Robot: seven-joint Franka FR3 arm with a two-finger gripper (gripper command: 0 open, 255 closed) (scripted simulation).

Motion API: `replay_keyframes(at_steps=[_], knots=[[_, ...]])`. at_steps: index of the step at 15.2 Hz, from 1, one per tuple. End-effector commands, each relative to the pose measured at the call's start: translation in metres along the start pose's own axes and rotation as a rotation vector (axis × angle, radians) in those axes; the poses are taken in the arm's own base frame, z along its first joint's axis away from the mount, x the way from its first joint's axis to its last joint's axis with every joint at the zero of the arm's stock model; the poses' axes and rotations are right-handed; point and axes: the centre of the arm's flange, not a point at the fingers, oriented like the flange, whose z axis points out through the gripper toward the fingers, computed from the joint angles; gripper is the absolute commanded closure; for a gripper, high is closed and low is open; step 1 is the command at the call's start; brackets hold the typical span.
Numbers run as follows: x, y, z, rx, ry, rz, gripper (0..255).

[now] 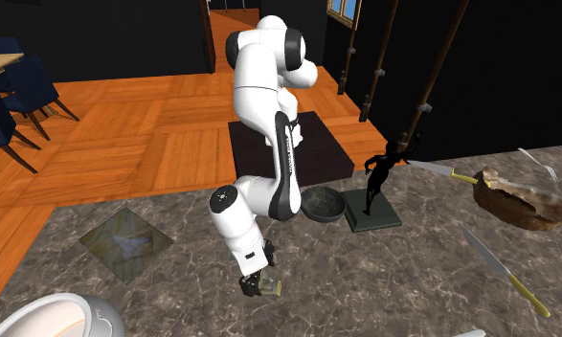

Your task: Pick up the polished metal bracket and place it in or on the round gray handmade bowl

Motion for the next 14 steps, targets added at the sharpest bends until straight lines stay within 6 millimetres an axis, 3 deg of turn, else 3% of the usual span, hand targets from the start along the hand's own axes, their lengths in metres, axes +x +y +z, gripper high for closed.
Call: replay_keyframes(at_steps=[1,4,12,13,14], knots=[[-0.001,0.001,0.009,0.01,0.011,0.001,0],[-0.001,0.001,0.028,0.01,0.011,0.001,0],[-0.001,0.001,0.028,0.01,0.011,0.001,0],[-0.001,0.001,0.028,0.01,0.011,0.001,255],[-0.001,0.001,0.028,0.01,0.011,0.001,255]])
